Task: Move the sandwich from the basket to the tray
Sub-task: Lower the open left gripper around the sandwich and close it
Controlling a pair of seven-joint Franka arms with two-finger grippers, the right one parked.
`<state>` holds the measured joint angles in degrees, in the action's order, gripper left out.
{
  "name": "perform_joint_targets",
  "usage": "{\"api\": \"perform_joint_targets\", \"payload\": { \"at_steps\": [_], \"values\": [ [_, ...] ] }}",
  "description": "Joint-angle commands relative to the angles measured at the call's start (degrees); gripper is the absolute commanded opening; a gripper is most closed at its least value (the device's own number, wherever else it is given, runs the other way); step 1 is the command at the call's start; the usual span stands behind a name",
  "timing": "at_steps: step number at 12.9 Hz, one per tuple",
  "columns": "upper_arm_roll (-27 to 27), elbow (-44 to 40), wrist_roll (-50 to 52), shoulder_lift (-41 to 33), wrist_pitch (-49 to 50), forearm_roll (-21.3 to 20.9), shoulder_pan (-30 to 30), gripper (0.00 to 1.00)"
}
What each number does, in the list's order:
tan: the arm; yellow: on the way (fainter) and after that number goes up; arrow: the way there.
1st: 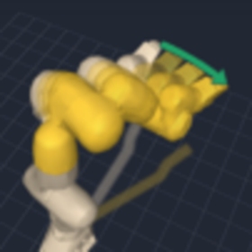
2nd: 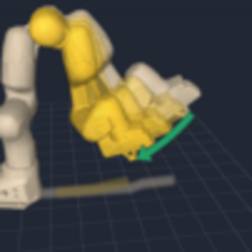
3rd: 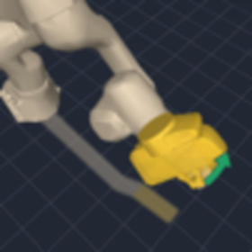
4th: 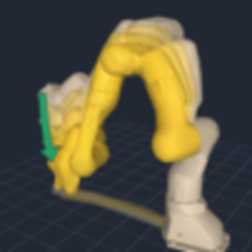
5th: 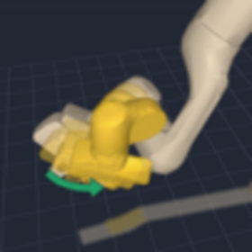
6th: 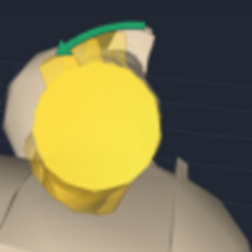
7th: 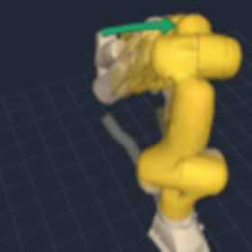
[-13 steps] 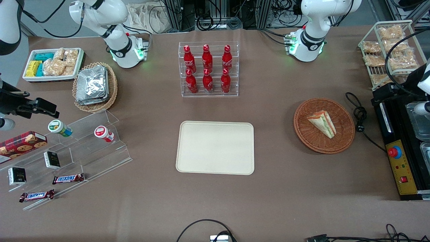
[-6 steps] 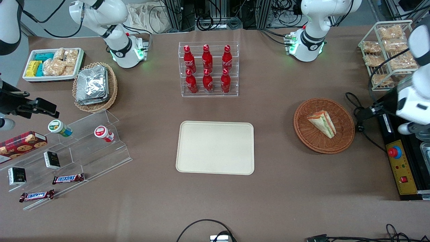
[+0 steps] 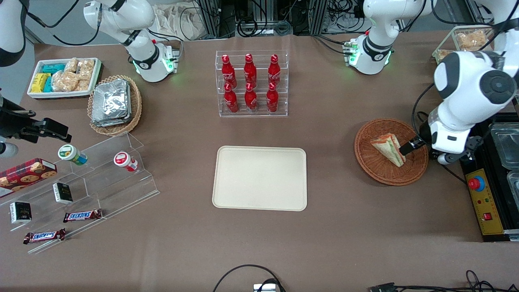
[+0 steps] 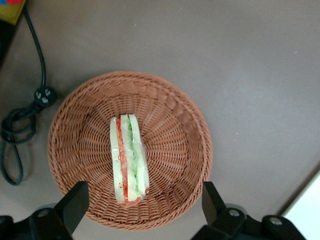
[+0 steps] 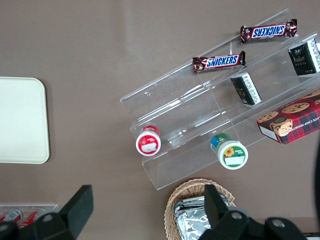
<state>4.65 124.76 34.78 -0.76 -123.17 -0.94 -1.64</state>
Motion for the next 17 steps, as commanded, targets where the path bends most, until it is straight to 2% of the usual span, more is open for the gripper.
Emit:
{"api": "perform_joint_targets", "payload": {
  "at_steps": [1,7,12,17],
  "values": [
    [-0.2,6.7,5.1,-3.3,-5.1,-0.9,0.4,1.00],
    [-0.3,17.5,9.9,-2.4,-18.6,-1.4,-0.2,1.00],
    [-0.3,19.6,13.4,-1.6,-20.7,-2.0,-0.5,1.00],
    [-0.4,20.8,15.4,2.9,-26.9,-2.0,-0.5,1.00]
  ]
}}
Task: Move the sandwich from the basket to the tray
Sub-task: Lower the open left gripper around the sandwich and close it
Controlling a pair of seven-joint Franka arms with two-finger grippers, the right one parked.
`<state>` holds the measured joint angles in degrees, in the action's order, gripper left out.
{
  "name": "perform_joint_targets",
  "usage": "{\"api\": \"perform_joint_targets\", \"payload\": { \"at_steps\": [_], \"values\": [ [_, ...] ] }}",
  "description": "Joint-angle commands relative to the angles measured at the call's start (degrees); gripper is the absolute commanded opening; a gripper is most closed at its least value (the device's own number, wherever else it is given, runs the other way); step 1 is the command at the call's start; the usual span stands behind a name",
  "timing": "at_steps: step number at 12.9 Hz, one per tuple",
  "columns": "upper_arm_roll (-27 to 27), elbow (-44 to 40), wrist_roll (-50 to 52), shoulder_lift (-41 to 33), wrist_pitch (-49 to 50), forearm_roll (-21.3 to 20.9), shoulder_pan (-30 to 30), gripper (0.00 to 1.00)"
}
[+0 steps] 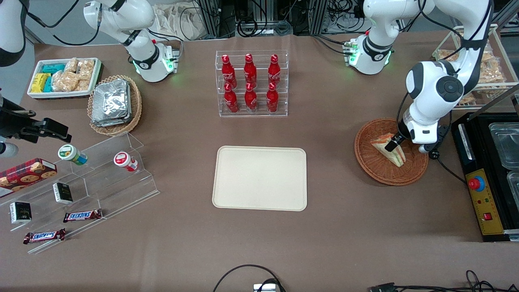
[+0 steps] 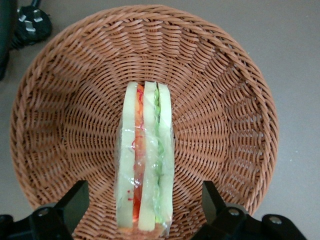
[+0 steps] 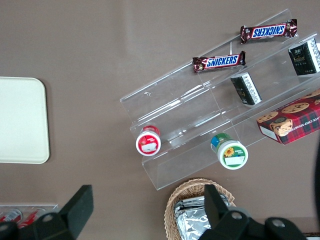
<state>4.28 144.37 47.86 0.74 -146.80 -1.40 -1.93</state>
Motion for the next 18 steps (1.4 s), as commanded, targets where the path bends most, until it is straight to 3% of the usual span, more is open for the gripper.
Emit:
{"api": "perform_joint_targets", "payload": {
  "at_steps": [1,4,5,7,8,9,13,18],
  "values": [
    [-0.1,1.4,2.3,2.1,-4.6,-1.6,-0.2,1.00],
    [-0.2,2.0,2.3,4.0,-7.4,-1.7,-0.2,1.00],
    [-0.2,1.9,2.3,4.4,-7.6,-1.8,-0.2,0.92],
    [-0.3,2.0,2.3,4.4,-7.6,-3.3,-0.2,0.45],
    [-0.3,2.0,2.1,4.5,-7.6,-4.3,-0.6,0.32],
    [-0.3,2.0,1.6,4.4,-7.6,-6.7,-1.1,0.27],
    [-0.1,1.5,0.3,1.5,-2.3,-14.2,-1.5,0.13],
    [0.4,0.4,-9.9,-6.2,6.1,-14.9,-0.2,0.13]
  ]
}}
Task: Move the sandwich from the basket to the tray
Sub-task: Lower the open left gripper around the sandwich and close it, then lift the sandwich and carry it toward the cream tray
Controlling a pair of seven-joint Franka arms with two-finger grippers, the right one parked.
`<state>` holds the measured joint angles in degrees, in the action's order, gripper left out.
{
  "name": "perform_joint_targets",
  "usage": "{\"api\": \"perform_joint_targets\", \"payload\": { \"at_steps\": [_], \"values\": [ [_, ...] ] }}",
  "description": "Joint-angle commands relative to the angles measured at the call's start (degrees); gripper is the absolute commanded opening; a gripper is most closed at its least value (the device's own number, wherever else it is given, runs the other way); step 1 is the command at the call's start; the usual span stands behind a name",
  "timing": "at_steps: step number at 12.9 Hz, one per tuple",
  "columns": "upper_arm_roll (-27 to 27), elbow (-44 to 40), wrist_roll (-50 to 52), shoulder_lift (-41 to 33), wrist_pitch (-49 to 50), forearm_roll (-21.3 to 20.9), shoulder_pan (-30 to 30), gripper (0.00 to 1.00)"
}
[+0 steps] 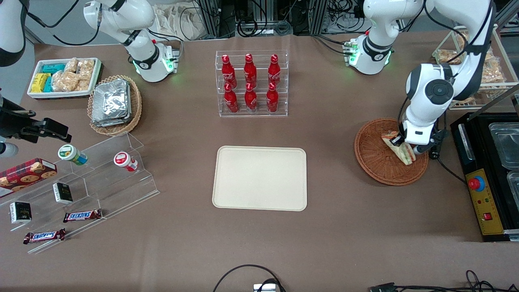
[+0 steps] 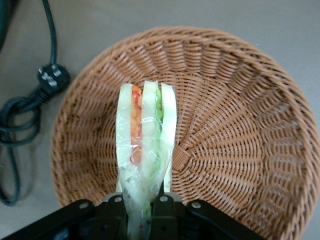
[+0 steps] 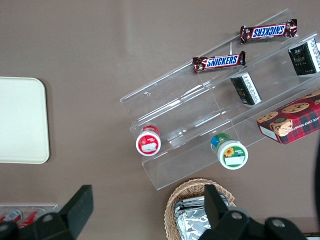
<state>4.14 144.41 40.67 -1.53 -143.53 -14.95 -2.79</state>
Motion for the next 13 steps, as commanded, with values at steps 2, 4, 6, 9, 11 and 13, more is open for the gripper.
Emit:
{"api": "perform_joint_targets", "payload": {
  "at_steps": [2,4,6,9,11,13],
  "values": [
    [0.6,-0.6,-5.5,-5.2,3.3,-1.1,3.6,0.10],
    [0.7,-3.2,-8.2,-5.2,4.2,-0.3,6.9,0.11],
    [0.6,-7.1,-14.4,-4.7,5.3,3.1,10.6,0.10],
    [0.6,-16.7,-24.7,-2.4,15.4,8.3,14.5,0.10],
    [0.6,-21.5,-25.6,0.0,17.4,9.9,18.0,0.10],
    [0.6,-27.0,-24.2,4.6,17.8,11.3,21.5,0.10]
  ]
}}
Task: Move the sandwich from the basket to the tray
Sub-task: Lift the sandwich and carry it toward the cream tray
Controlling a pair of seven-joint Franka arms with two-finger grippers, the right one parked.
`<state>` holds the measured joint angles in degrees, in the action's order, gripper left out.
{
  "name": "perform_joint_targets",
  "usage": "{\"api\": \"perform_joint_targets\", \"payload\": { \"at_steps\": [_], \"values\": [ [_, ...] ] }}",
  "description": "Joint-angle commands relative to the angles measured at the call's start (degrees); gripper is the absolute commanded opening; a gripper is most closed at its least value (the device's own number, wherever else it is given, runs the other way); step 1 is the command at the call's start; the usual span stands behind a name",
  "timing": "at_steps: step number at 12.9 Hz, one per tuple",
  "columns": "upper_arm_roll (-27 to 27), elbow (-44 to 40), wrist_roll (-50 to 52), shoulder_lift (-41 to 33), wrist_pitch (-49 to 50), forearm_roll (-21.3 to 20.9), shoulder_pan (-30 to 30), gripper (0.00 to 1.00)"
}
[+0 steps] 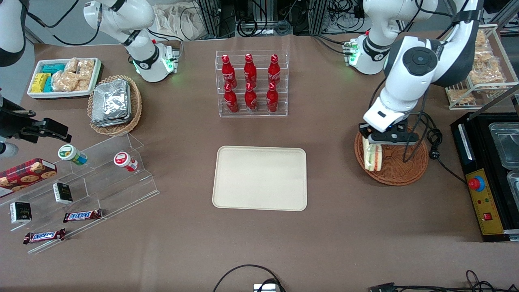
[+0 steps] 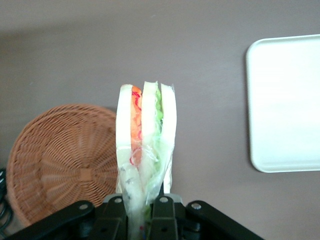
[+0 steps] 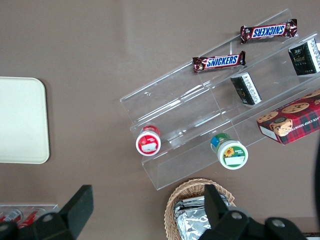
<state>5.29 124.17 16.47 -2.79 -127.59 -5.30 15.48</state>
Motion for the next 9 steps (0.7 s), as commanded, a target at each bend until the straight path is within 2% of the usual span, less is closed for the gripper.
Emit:
{"api": "perform_joint_targets", "payload": {
  "at_steps": [1,6,9],
  "values": [
    [-0.5,-8.9,1.8,8.1,1.8,2.1,4.7,0.10],
    [-0.6,-21.1,10.1,20.8,1.8,2.0,11.9,0.10],
    [-0.5,-23.6,11.1,25.0,1.5,2.0,13.3,0.10]
  ]
}}
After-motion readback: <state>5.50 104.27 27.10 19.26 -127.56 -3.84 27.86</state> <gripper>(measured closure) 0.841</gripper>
